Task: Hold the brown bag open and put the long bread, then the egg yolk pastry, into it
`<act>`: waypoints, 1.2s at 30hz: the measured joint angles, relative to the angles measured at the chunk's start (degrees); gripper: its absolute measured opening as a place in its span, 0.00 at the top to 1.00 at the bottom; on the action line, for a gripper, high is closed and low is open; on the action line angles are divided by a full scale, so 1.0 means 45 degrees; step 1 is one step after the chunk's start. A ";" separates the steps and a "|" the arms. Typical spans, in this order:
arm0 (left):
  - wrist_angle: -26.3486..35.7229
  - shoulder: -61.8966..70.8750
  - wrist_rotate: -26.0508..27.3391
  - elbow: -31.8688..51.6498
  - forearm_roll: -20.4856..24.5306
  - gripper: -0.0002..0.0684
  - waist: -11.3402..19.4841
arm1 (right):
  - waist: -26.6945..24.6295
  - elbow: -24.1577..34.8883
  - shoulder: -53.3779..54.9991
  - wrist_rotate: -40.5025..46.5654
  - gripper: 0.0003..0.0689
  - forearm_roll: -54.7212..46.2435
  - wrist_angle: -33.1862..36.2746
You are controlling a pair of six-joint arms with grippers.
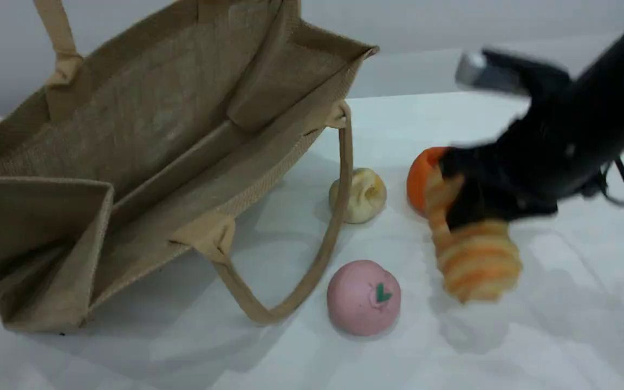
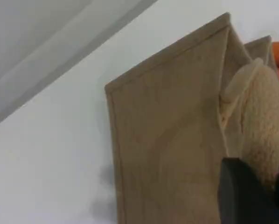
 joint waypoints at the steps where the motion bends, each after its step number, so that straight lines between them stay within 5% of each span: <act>1: 0.0000 0.0000 0.0000 0.0000 0.0000 0.88 0.0000 | 0.0012 0.0000 -0.0474 0.0000 0.82 0.0206 0.0270; 7: -0.0012 0.0000 0.0038 0.0000 0.0027 0.88 0.0000 | 0.0261 0.0000 -0.2923 -0.1088 0.84 0.2173 0.1416; 15: -0.0012 0.0000 0.0038 0.0009 0.0041 0.88 0.0000 | 0.2200 -0.1065 -0.3068 -0.4076 0.85 0.6085 0.1560; 24: -0.0012 0.0000 0.0038 0.0009 0.0041 0.88 0.0000 | 0.2818 -0.2933 -0.1705 -0.3870 0.86 0.6518 0.1611; 36: -0.0012 0.0000 -0.0167 0.0009 0.0029 0.88 -0.0013 | 0.3261 -0.3664 0.0870 -0.3773 0.86 0.7310 0.2406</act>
